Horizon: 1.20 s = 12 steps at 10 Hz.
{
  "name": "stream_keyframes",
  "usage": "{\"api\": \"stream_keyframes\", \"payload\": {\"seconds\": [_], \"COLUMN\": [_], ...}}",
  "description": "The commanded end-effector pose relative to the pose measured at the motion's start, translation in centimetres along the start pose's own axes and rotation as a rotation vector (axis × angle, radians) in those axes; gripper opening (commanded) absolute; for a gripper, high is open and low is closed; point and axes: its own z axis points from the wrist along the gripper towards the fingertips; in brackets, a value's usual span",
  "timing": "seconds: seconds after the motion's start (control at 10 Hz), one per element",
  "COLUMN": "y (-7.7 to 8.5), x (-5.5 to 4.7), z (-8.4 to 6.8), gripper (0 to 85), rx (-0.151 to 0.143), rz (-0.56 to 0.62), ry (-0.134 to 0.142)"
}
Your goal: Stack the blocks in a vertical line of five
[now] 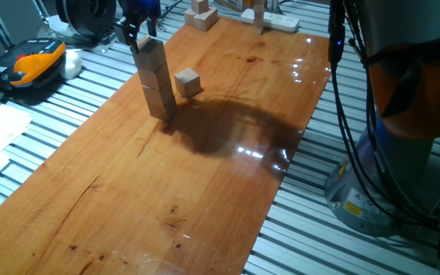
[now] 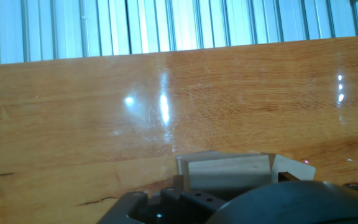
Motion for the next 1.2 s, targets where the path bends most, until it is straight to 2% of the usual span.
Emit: {"api": "stream_keyframes", "payload": {"seconds": [0.0,0.1,0.2,0.4,0.5,0.6,0.7,0.9,1.1], "y": [0.0,0.0,-0.1,-0.5,-0.8,-1.3,-1.7,-2.3,-3.7], "x": [0.1,0.1,0.0,-0.2,-0.2,-0.2,-0.3,-0.3,-0.1], "z": [-0.1,-0.3,-0.7,-1.6,-1.8,-1.9,-1.9,-1.8,-1.5], "gripper": [68.0,68.0,51.0,51.0,34.0,34.0,34.0,34.0,0.0], "rx": [-0.001,-0.003,-0.005,-0.017,-0.030,-0.051,-0.053,-0.083,-0.099], "rz": [0.002,-0.001,-0.009,-0.030,-0.039,-0.065,-0.092,-0.112,-0.142], "ry": [0.000,0.000,0.008,0.017,0.014,0.013,0.011,0.015,0.040]}}
